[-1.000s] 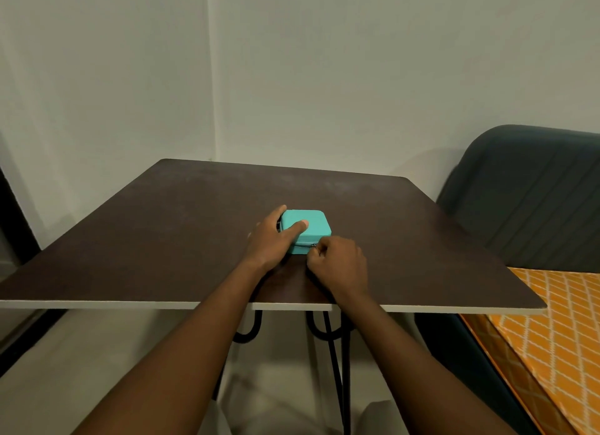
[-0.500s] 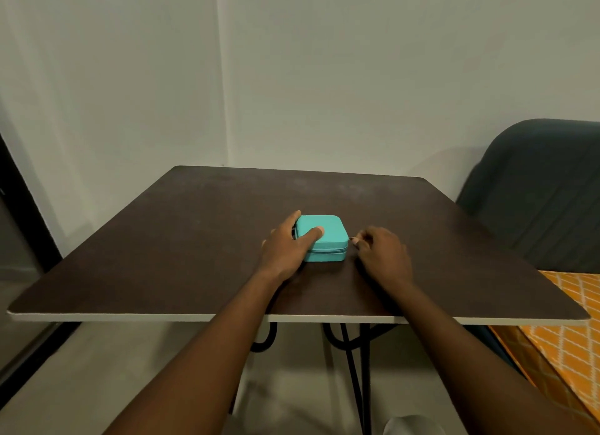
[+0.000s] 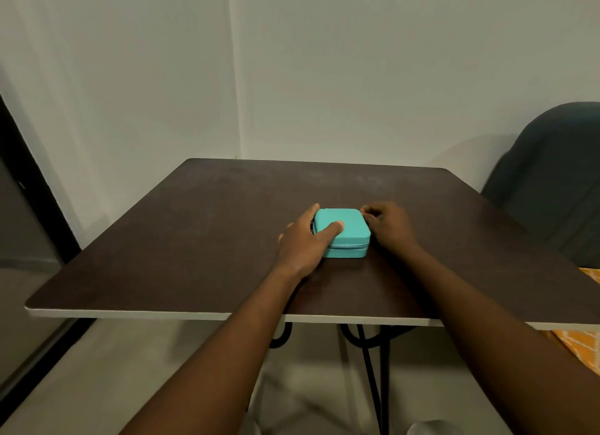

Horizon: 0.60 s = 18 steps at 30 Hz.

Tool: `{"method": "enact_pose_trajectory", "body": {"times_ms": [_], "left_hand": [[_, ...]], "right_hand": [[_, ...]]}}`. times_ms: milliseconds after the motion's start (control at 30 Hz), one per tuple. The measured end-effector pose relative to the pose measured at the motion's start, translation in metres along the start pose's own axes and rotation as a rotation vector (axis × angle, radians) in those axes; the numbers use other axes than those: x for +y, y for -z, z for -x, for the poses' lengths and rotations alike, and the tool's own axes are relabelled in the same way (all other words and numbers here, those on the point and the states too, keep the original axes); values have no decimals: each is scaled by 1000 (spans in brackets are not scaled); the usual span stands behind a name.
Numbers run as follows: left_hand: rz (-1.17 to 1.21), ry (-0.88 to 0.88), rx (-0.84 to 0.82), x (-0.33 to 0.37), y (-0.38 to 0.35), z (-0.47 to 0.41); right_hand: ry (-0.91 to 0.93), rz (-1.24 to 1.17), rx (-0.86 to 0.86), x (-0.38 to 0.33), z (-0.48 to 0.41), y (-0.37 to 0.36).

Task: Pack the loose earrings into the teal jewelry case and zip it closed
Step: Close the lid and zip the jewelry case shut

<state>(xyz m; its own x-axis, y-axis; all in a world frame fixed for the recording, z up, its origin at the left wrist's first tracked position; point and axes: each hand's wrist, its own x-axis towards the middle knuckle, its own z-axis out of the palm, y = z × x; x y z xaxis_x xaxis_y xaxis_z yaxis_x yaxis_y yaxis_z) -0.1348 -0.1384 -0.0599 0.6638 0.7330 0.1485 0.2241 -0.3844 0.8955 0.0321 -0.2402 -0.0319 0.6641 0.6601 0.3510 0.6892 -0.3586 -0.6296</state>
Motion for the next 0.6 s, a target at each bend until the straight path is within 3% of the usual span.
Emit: {"method": "enact_pose_trajectory", "body": {"times_ms": [300,467,600], "left_hand": [[-100,-29,34,6,3,4],[-2,-10,33,9,3,8],[24,-30,183,14,7,13]], "right_hand": [[117,-185,-69,-7,-5,-3],[18,-209,-32,-5,4,-3],[-178,-402,24,-12,27,3]]}}
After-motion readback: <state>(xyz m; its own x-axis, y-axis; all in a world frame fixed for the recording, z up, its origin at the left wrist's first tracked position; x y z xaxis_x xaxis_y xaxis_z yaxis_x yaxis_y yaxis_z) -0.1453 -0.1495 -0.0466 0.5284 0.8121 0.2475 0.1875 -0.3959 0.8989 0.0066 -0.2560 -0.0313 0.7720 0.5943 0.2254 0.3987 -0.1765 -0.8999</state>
